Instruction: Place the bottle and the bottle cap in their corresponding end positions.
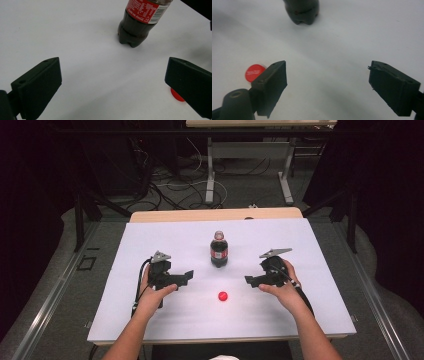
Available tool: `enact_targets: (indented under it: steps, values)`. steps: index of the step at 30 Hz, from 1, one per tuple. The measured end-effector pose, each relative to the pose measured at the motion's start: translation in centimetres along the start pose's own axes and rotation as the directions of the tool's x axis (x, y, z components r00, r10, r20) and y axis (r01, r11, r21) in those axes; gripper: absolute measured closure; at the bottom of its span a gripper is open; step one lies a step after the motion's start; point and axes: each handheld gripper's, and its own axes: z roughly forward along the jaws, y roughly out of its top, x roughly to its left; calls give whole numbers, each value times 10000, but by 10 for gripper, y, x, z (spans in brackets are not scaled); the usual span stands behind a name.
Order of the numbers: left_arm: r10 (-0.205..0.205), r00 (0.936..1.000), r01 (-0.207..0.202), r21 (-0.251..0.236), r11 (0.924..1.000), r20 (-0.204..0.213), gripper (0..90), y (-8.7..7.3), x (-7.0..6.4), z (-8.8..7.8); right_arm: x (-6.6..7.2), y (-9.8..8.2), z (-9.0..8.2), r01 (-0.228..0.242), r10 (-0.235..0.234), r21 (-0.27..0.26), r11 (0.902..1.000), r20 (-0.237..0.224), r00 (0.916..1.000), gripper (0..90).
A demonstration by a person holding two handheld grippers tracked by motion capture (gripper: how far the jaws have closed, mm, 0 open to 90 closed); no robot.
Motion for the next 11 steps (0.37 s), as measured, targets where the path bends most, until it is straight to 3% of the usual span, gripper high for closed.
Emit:
enact_targets:
  steps: [2, 8, 11]
  values:
    - [-2, 10000, 2, -38, 10000, -48, 11, 0, 2, 0, -6, -3, -3, -48, 49, -60, 10000, 227, 9997, 96]
    - [25, 9997, -22, 126, 9999, -229, 11, -2, 5, 1, -16, -12, -9, -398, 404, -189, 9990, 325, 9987, 40]
    - [15, 9998, -9, 261, 9997, -204, 11, -2, 5, 1, -19, -14, -9, -347, 359, -293, 9990, 405, 9985, 34]
